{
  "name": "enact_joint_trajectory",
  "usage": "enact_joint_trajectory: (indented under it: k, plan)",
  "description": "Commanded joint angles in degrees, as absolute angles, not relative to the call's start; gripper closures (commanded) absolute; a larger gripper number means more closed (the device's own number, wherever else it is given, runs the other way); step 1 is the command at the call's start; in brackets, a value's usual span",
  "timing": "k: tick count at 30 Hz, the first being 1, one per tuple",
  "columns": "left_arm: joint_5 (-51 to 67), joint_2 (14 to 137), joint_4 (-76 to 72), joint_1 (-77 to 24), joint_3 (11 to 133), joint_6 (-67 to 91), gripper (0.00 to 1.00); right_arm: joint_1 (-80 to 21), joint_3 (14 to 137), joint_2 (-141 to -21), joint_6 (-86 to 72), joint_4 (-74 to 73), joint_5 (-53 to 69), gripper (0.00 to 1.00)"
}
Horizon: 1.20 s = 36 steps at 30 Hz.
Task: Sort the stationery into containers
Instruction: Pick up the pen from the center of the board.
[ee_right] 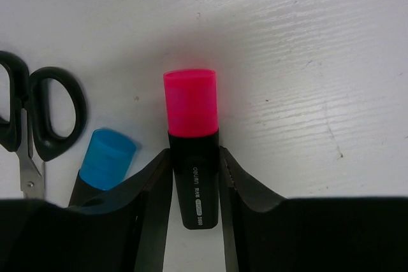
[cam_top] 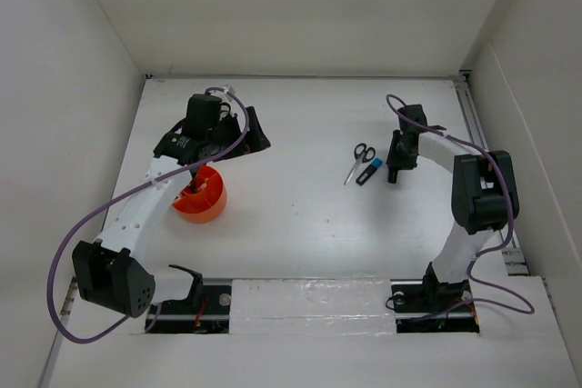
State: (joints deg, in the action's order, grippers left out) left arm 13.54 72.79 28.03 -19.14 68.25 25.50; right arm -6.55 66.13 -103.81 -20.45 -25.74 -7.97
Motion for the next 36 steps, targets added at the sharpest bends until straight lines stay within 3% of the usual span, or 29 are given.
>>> enact_joint_trajectory:
  k: [1,7,10,16,27,33,36]
  plan:
    - [14.24,71.54,26.72,-19.07,69.61,24.61,0.0,-4.92,68.2,-104.85,-18.29,-26.63,-4.66,0.7]
    - [13.71,71.54,26.72,-19.07,69.61,24.61,0.0,-3.35,68.73,-105.38,-16.96,-26.1,-2.29,0.72]
    - [13.71,71.54,26.72,-19.07,69.61,24.61,0.0,-3.34,68.73,-105.91,-15.73,-26.63,-1.67,1.0]
    - [19.67,73.3,25.49,-19.07,70.14,24.61,0.0,-4.73,68.73,-105.29,-15.73,-26.02,-3.77,1.0]
    - [38.58,73.05,18.55,-19.07,69.88,25.22,0.0,-15.18,70.49,-90.19,-12.58,-27.86,-7.73,1.0]
    - [44.19,71.1,14.94,-19.07,67.07,25.22,0.0,-26.61,66.1,-83.95,-9.14,-18.67,5.68,1.0]
    - [47.45,72.33,13.19,-17.67,65.66,25.75,0.0,-32.86,63.73,-80.09,-9.14,-13.12,6.24,1.0]
